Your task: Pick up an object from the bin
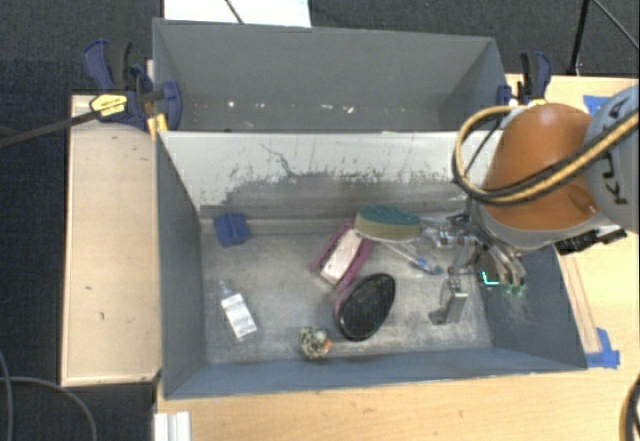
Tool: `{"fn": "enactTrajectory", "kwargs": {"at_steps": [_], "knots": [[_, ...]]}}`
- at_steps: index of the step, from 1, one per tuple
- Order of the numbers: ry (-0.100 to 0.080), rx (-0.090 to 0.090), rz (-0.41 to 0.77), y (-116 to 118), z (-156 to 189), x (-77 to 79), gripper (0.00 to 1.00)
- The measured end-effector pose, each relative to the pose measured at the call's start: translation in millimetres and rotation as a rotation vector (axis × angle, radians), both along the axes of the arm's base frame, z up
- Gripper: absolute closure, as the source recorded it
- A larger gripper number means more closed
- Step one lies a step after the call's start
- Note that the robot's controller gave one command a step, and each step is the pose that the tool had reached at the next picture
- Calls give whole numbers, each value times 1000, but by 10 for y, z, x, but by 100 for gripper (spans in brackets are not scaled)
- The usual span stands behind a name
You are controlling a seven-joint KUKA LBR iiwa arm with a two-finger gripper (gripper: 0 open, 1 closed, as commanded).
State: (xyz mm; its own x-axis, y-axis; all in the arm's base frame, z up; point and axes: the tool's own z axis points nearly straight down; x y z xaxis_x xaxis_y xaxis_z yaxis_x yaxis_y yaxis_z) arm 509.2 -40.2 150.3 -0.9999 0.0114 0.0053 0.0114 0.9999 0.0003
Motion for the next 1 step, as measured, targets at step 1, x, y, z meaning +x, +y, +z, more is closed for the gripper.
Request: {"fn": "enactTrajectory", "kwargs": {"at_steps": [1], "knots": [[-1,1,-246,816,-804,-68,0]]}}
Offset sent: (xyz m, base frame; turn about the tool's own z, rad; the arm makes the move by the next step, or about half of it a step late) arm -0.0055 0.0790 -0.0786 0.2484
